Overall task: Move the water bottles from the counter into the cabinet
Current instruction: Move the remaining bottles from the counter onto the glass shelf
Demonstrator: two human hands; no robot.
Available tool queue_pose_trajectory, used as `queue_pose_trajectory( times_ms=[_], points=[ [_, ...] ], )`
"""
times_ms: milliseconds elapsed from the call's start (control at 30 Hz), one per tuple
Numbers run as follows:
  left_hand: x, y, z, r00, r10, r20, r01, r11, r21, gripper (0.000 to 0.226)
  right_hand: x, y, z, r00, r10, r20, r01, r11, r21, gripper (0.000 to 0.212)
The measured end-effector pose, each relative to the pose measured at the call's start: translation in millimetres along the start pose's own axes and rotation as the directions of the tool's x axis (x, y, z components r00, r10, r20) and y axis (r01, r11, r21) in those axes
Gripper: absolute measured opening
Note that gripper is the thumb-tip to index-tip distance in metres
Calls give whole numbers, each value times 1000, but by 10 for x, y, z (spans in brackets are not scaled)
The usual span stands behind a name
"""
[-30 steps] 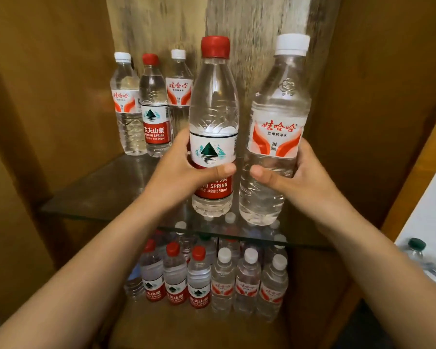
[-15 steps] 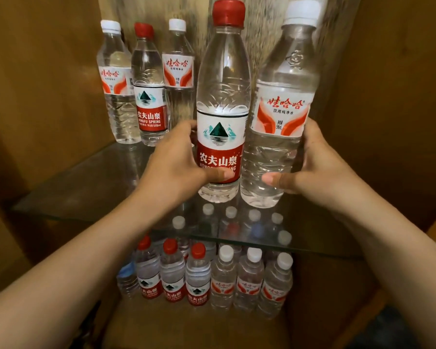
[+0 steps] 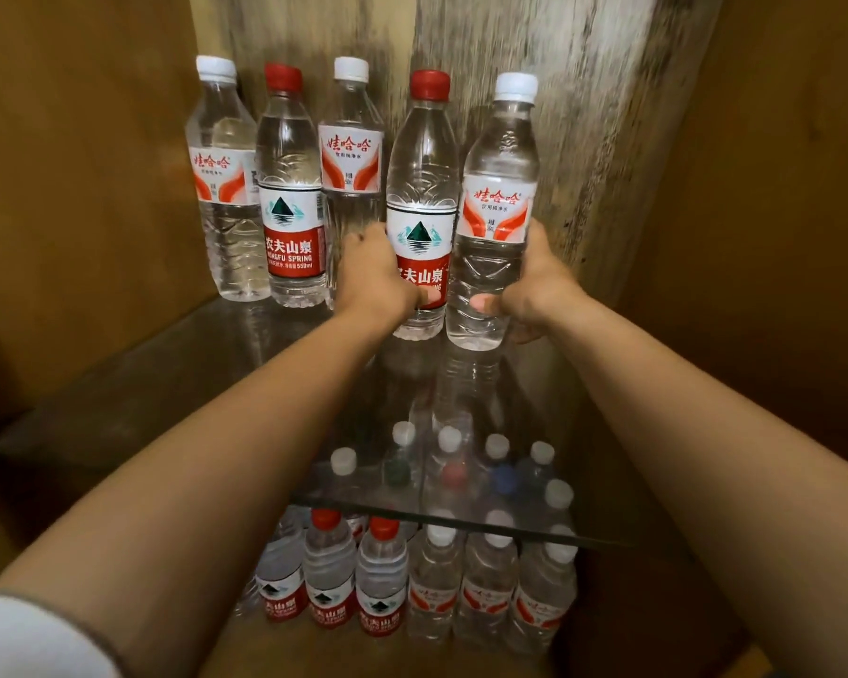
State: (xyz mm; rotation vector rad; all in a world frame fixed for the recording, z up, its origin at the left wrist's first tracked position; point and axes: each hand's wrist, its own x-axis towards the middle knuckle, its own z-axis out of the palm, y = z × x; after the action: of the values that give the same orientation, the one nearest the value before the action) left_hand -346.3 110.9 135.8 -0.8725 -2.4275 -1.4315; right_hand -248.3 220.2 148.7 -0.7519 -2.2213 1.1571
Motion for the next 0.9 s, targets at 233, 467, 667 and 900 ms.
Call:
queue_pose_trajectory(
  times_ms=[233,467,667,900],
  points=[
    [89,-25,135,986,-47,-158,51,998,26,76,204,-13,119,1000,1,-24,1,996,90,92],
    [118,-61,220,968,4,-252,14,997,72,73,322,9,201,999,-9,-40,13,996,85,88],
    [158,-67,247,966,10,-258,16,995,99,71,370,6,250,998,-8,-69,13,998,62,92],
    [171,-47,273,966,3,-258,54,976,213,70,356,50,249,990,-81,-118,79,997,-22,95]
  ],
)
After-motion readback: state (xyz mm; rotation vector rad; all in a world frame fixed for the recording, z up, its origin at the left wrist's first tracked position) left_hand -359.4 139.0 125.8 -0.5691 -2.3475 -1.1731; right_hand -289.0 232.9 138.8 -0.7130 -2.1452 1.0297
